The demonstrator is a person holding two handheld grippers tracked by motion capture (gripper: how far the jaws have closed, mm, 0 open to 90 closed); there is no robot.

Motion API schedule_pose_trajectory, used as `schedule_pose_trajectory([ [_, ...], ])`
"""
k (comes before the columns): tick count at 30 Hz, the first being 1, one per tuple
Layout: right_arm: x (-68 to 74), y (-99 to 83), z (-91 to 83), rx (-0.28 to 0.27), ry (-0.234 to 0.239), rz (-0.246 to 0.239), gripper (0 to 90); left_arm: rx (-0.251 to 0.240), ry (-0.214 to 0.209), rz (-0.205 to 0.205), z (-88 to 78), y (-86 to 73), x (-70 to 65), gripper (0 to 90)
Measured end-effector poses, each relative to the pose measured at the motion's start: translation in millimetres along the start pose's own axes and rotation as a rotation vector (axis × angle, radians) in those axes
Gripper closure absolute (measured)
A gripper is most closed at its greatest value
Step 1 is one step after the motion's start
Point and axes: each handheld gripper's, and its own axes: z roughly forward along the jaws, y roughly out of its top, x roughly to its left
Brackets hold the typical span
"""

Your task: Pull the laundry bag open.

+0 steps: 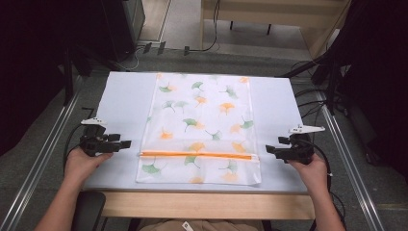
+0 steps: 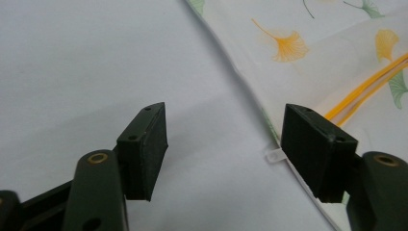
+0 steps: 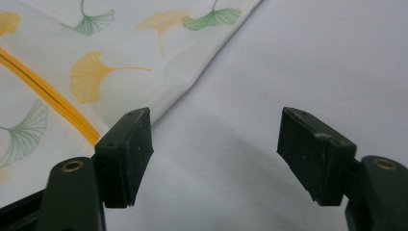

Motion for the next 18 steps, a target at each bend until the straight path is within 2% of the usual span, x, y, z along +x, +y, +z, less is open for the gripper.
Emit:
schedule_pose_trajectory([
  [3,-3.7,-2.1,2.3,0.007,-0.003,0.006,25.4,-0.006,0.017,-0.005,0.1,-0.6,3.6,32.1],
  [5,-4.8,-3.1,4.1,0.019,0.034,-0.003,21.1,-0.013,0.028,-0.008,0.5,-0.8,5.3,31.7],
  [6,-4.9,-3.2,4.7,0.021,0.034,-0.009,21.6,-0.015,0.032,-0.007,0.4,-0.9,6.6,31.6],
  [11,-6.8,-3.8,8.0,0.034,-0.009,-0.003,21.8,-0.021,0.054,-0.027,0.1,-1.8,12.1,30.5],
  [18,-8.8,-5.2,8.1,0.041,-0.016,0.004,21.9,-0.012,0.06,-0.019,2.0,-1.7,10.1,30.3],
])
